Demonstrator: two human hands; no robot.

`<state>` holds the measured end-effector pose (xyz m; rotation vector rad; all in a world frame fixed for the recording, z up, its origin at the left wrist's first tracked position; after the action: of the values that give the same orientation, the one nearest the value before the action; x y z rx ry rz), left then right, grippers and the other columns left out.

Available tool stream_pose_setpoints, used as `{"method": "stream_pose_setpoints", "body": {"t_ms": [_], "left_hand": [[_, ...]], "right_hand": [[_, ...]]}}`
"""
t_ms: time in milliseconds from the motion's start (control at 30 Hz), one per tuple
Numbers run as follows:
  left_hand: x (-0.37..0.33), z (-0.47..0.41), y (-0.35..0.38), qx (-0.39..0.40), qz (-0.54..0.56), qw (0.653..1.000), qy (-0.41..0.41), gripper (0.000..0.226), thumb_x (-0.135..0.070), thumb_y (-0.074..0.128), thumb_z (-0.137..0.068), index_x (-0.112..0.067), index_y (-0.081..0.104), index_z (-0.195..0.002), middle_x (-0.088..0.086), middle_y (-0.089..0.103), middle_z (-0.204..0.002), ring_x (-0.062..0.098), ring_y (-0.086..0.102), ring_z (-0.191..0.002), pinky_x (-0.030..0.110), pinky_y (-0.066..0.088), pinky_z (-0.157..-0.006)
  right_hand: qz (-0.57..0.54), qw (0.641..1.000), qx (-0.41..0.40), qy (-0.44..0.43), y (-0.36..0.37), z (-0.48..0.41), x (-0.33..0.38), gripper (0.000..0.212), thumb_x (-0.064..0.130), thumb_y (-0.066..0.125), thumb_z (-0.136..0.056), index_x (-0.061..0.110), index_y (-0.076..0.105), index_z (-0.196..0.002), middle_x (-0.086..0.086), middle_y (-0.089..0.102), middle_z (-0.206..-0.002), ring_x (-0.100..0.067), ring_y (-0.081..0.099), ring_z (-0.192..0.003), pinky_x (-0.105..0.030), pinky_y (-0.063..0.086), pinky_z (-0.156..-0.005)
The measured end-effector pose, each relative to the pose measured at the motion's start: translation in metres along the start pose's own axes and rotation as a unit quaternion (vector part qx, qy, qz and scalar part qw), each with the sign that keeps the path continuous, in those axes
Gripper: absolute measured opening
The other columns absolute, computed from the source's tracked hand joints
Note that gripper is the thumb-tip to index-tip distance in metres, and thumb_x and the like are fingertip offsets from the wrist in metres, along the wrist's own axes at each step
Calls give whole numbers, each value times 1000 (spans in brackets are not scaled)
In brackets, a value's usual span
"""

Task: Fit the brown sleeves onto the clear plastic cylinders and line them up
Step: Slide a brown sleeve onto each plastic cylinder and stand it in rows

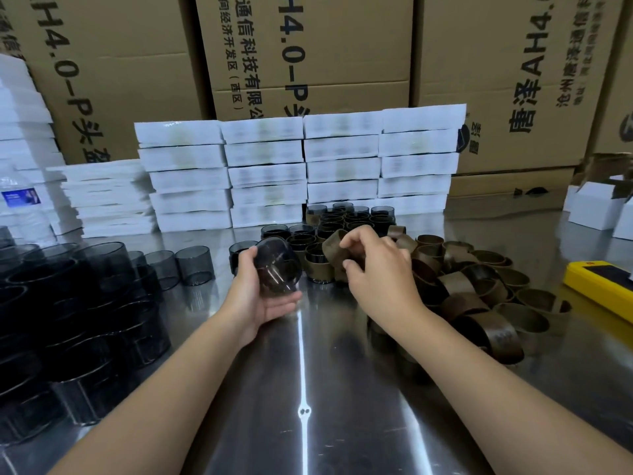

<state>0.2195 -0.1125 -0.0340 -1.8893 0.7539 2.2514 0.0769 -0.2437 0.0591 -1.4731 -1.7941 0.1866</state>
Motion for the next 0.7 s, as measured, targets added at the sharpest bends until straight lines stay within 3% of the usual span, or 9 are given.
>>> {"method": "stream_pose_setpoints", "body": {"t_ms": [100, 167, 233, 333, 433, 533, 600, 700], "left_hand": [[5, 3, 4, 31, 64, 997, -36, 52, -58, 41, -91, -16, 56, -116, 16, 67, -99, 39, 72, -71, 30, 55, -42], [5, 4, 7, 46, 82, 995, -32, 45, -52, 48, -91, -17, 56, -119, 15, 63, -105, 39, 71, -76, 32, 57, -46], [5, 4, 10, 57, 87, 994, -22, 39, -46, 53, -90, -16, 60, -113, 13, 66, -101, 36, 71, -83, 33, 59, -51], [5, 3, 15, 71, 79, 994, -6, 39, -38, 60, -88, -10, 63, -115, 16, 70, -107, 32, 68, -102, 36, 60, -67], [6, 6, 23, 101, 69, 992, 2, 37, -34, 68, -80, -9, 67, -108, 19, 70, -110, 27, 70, -95, 34, 59, -68], [8, 7, 29, 123, 39, 992, 0, 56, -43, 69, -73, -13, 61, -119, 16, 68, -116, 27, 69, -101, 30, 58, -66], [9, 7, 32, 135, 27, 990, 1, 68, -50, 69, -70, -17, 56, -128, 12, 67, -122, 24, 67, -107, 31, 58, -68], [9, 8, 34, 148, 22, 989, 6, 79, -56, 71, -62, -20, 55, -130, 9, 65, -126, 21, 67, -107, 31, 58, -71]], "right_hand": [[-70, 998, 8, 8, 0, 2, 3, 24, 12, 58, -89, 29, 43, -98, 20, 51, -85, -11, 53, -97, -30, 31, -96], [-106, 994, 7, 19, 1, 3, 2, 26, 14, 60, -88, 30, 42, -96, 21, 51, -83, -11, 56, -92, -31, 37, -96], [-169, 985, 5, 45, 1, 2, -2, 27, 15, 64, -87, 32, 44, -92, 17, 56, -86, -9, 59, -83, -26, 45, -84], [-273, 957, 4, 96, 5, 0, -10, 30, 18, 70, -83, 35, 46, -88, 9, 64, -89, -4, 56, -68, -15, 46, -66], [-350, 927, 4, 134, 10, 0, -18, 25, 17, 72, -81, 31, 53, -88, 7, 69, -83, -7, 60, -71, -25, 51, -73], [-395, 904, 5, 162, 14, 0, -22, 15, 14, 71, -82, 27, 63, -85, 5, 71, -81, -10, 66, -80, -33, 56, -81], [-399, 901, 7, 171, 15, 0, -23, 15, 13, 71, -82, 28, 68, -84, 3, 71, -87, -11, 67, -86, -30, 56, -81], [-401, 899, 32, 171, 18, 0, -19, 24, 6, 65, -84, 23, 69, -101, 1, 70, -102, -10, 65, -97, -25, 52, -88]]}}
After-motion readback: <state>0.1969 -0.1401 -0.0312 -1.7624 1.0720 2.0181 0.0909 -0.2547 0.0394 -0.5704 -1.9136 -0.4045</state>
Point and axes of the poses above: each hand's wrist, its own z-axis away from the middle knuckle, its own y-axis out of the palm, x = y × z, the point moved 9 cm from there along -z, towards the middle knuckle
